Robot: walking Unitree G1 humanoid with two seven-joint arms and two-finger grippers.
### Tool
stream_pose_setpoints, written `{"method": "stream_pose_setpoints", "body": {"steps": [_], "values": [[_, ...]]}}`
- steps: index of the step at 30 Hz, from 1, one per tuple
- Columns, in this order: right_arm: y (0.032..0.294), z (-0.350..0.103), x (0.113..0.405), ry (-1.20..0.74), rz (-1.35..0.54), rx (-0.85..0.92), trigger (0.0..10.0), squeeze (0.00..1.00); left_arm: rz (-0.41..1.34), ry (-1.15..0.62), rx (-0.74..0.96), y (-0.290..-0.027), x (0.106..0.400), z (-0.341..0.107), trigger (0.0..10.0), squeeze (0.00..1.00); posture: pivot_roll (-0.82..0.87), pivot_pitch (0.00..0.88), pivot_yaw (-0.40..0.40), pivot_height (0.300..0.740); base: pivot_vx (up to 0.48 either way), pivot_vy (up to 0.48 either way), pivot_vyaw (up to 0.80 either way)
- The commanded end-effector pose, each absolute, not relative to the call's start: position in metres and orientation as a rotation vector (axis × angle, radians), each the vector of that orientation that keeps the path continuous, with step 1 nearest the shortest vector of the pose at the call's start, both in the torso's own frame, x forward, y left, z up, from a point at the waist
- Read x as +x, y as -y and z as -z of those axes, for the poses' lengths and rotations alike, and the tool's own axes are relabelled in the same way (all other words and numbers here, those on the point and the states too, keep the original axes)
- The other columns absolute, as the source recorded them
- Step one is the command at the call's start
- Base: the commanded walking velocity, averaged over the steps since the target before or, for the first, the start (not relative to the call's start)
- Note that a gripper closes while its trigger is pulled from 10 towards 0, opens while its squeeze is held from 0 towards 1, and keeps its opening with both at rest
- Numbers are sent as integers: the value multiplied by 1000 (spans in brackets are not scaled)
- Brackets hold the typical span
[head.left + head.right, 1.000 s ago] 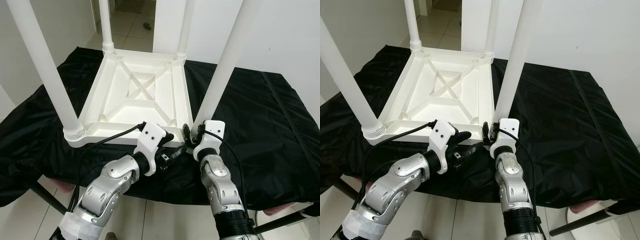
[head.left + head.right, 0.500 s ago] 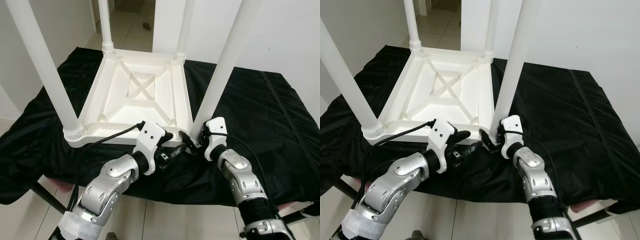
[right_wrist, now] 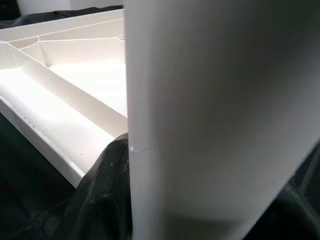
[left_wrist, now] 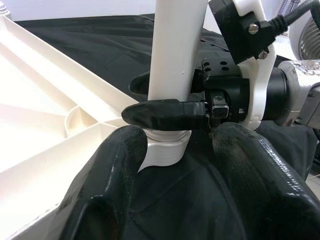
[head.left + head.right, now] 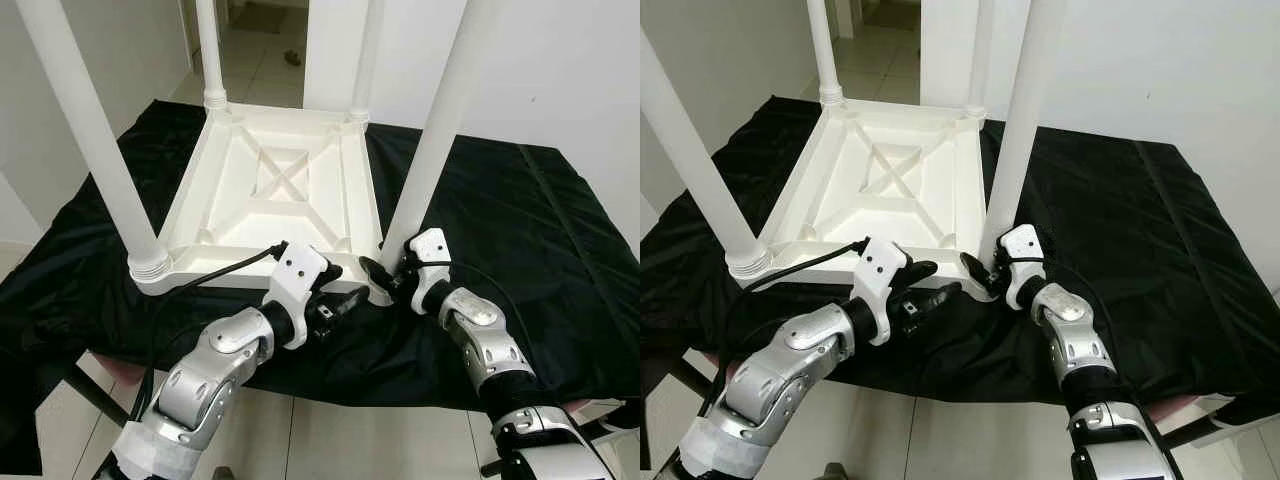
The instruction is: Building children table
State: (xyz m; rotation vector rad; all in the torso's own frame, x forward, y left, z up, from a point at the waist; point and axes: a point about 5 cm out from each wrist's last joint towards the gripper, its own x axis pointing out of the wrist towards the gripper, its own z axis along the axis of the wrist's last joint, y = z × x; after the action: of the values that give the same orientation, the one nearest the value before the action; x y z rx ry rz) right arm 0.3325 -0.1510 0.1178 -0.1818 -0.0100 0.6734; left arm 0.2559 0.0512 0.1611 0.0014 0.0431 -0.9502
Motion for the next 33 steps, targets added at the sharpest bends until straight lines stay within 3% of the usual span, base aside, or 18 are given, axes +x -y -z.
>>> {"method": "stream_pose_setpoints", "body": {"steps": [1, 13, 19, 24, 27, 33], "values": [[153, -108, 329, -30, -697, -225, 0, 0, 979, -43, 7, -50, 255, -163, 10000, 0, 67, 0, -25, 740, 0, 0, 0], [157, -104, 326, -24, -480, -149, 0, 0, 983, -48, 4, -49, 253, -162, 10000, 0, 65, 6, -28, 740, 0, 0, 0], [151, -105, 315, -15, -84, -65, 0, 0, 984, -56, -2, -48, 250, -160, 10000, 0, 68, 12, -37, 740, 0, 0, 0], [139, -100, 307, -33, 31, -49, 0, 0, 990, -58, -4, -47, 249, -159, 10000, 0, 69, 4, -49, 740, 0, 0, 0], [127, -99, 304, -40, 14, -20, 0, 0, 992, -57, -5, -46, 249, -159, 10000, 0, 70, 1, -52, 740, 0, 0, 0], [126, -103, 304, -31, -15, -15, 0, 0, 992, -57, -3, -46, 249, -158, 10000, 0, 72, 0, -58, 740, 0, 0, 0]]}}
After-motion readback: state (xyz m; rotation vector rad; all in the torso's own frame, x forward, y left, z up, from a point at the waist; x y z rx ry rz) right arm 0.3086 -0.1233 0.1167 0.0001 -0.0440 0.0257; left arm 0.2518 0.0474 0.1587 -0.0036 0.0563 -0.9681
